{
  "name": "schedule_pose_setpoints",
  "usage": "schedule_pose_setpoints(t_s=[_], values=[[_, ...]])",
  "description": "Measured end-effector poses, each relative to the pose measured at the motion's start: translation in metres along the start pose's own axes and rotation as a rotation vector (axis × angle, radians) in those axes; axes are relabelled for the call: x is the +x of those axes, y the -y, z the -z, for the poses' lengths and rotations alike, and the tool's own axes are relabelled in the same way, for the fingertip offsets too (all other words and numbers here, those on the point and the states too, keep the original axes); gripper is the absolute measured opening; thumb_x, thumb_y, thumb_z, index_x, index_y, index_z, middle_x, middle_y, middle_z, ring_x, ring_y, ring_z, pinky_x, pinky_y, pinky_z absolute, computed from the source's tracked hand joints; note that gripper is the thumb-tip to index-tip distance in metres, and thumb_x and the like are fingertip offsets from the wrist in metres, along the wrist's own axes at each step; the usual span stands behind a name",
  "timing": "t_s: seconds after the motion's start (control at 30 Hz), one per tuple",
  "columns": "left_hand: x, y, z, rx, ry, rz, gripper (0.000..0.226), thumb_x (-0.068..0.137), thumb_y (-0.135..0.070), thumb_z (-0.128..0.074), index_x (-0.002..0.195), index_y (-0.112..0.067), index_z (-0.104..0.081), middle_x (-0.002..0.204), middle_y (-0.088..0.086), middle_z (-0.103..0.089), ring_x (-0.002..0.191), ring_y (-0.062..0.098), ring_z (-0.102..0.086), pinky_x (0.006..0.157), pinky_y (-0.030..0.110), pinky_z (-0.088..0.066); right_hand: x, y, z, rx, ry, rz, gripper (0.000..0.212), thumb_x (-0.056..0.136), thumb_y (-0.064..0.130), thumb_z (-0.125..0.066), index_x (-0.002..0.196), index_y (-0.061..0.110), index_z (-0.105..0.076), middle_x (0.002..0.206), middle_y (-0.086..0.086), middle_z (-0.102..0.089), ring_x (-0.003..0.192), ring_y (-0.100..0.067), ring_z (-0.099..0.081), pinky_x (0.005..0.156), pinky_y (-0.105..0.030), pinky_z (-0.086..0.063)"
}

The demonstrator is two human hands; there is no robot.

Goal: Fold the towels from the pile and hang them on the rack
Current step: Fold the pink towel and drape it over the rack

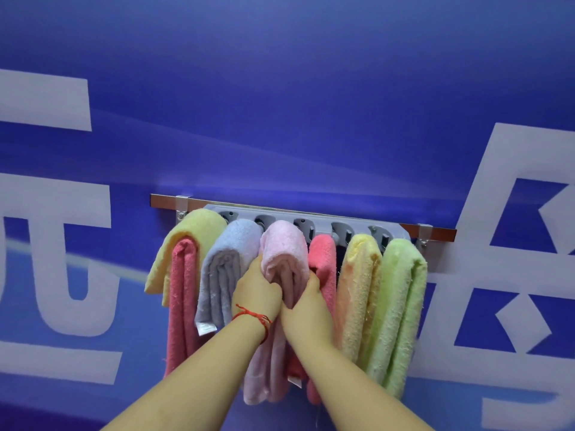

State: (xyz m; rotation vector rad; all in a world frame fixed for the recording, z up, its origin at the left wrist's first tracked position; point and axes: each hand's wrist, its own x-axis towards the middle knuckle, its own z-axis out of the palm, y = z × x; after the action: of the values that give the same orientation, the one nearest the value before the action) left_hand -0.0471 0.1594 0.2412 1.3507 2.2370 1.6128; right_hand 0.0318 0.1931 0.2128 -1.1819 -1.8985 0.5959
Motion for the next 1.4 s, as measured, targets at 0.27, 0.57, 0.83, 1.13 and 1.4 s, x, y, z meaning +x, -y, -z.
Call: schedule_pose_setpoints(t_s=[0.27, 0.57, 0.83, 1.13, 1.4], values=[[0.002, 0.02, 0.024, 0.271, -0.048, -0.117, 0.04, 0.09, -0.014, -0.038, 0.125, -0.03, -0.05, 0.125, 0.003, -0.058, 0.119, 0.026, -0.05, 0.093, 0.033, -0.042, 0.007, 0.016, -0.034, 0.11, -0.095, -0.125, 0.082, 0.08, 0.039, -0.064, 0.144, 0.01, -0.02, 0.132, -0.014, -0.053, 0.117, -0.031, -0.054, 0.088, -0.036, -0.043], [0.0, 0.026, 0.03, 0.34, -0.172, -0.195, 0.032, 0.091, -0.023, -0.033, 0.112, -0.025, -0.057, 0.108, 0.0, -0.065, 0.099, 0.026, -0.06, 0.076, 0.034, -0.046, -0.001, 0.006, -0.037, 0.433, -0.18, -0.098, 0.056, 0.084, 0.043, -0.058, 0.127, 0.01, -0.047, 0.118, -0.018, -0.062, 0.106, -0.035, -0.059, 0.076, -0.033, -0.041], [0.004, 0.049, 0.019, 0.244, -0.13, -0.333, 0.028, 0.083, -0.022, -0.049, 0.109, -0.023, -0.059, 0.104, -0.002, -0.063, 0.099, 0.023, -0.057, 0.082, 0.035, -0.045, 0.012, 0.017, -0.039, 0.513, -0.186, -0.238, 0.032, 0.076, 0.023, -0.07, 0.096, 0.02, -0.045, 0.084, 0.001, -0.06, 0.088, -0.027, -0.063, 0.068, -0.027, -0.039], [0.01, 0.054, 0.024, 0.318, -0.212, -0.401, 0.041, 0.072, -0.03, -0.034, 0.097, -0.017, -0.064, 0.086, 0.003, -0.065, 0.081, 0.029, -0.06, 0.074, 0.031, -0.037, 0.015, 0.024, -0.056, 0.444, -0.243, -0.251, 0.05, 0.072, 0.033, -0.073, 0.104, 0.013, -0.039, 0.107, -0.016, -0.064, 0.1, -0.034, -0.062, 0.075, -0.034, -0.045], [-0.003, 0.044, 0.02, 0.445, -0.114, -0.511, 0.042, 0.079, -0.012, -0.05, 0.118, -0.026, -0.059, 0.106, -0.004, -0.068, 0.091, 0.025, -0.066, 0.066, 0.03, -0.049, 0.021, 0.007, -0.032, 0.234, -0.17, -0.233, 0.036, 0.086, 0.035, -0.059, 0.113, 0.014, -0.049, 0.11, -0.014, -0.065, 0.101, -0.034, -0.062, 0.073, -0.031, -0.039]])
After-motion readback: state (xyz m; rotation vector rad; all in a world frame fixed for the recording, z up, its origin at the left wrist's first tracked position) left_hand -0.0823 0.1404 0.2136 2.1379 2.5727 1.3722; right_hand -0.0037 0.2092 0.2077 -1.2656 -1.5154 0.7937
